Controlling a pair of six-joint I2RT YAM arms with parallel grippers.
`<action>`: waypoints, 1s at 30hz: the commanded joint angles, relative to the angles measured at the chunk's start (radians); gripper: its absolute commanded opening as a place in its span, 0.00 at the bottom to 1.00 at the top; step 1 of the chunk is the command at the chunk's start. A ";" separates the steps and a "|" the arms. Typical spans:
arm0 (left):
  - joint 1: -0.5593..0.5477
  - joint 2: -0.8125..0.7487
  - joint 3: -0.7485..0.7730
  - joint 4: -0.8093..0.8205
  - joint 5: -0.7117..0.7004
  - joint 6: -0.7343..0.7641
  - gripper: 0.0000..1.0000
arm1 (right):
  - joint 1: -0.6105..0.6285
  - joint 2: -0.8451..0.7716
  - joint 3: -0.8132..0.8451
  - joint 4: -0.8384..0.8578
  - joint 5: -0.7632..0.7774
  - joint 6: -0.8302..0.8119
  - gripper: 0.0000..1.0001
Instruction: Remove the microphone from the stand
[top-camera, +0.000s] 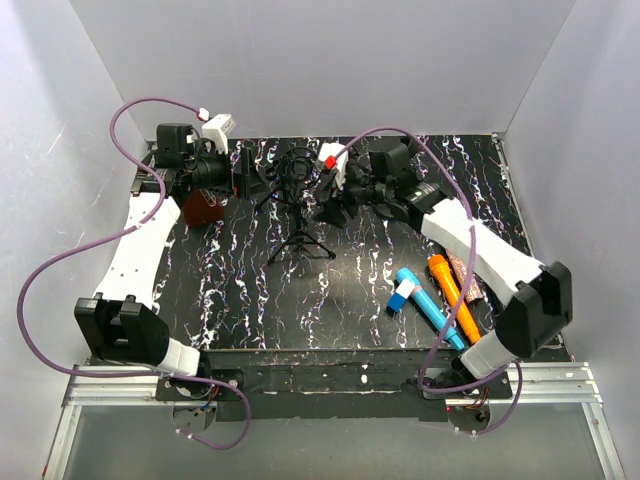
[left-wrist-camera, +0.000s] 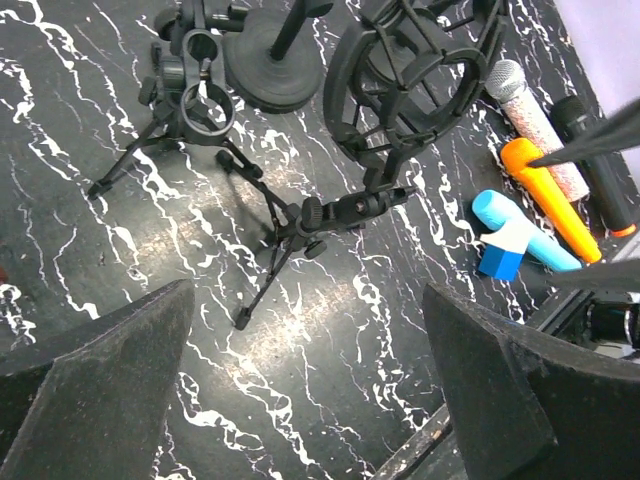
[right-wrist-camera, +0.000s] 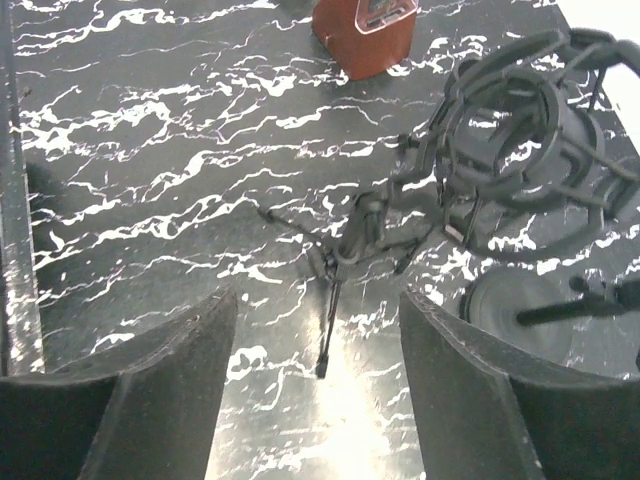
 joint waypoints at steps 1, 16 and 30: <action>0.011 -0.017 0.044 0.010 -0.053 0.038 0.98 | -0.020 -0.116 -0.041 -0.140 0.057 0.042 0.77; 0.012 0.032 0.099 0.032 -0.323 0.253 0.98 | -0.109 -0.178 0.167 -0.326 0.690 0.360 0.88; 0.012 0.060 0.127 0.044 -0.441 0.229 0.98 | -0.122 -0.204 0.292 -0.310 0.962 0.400 0.90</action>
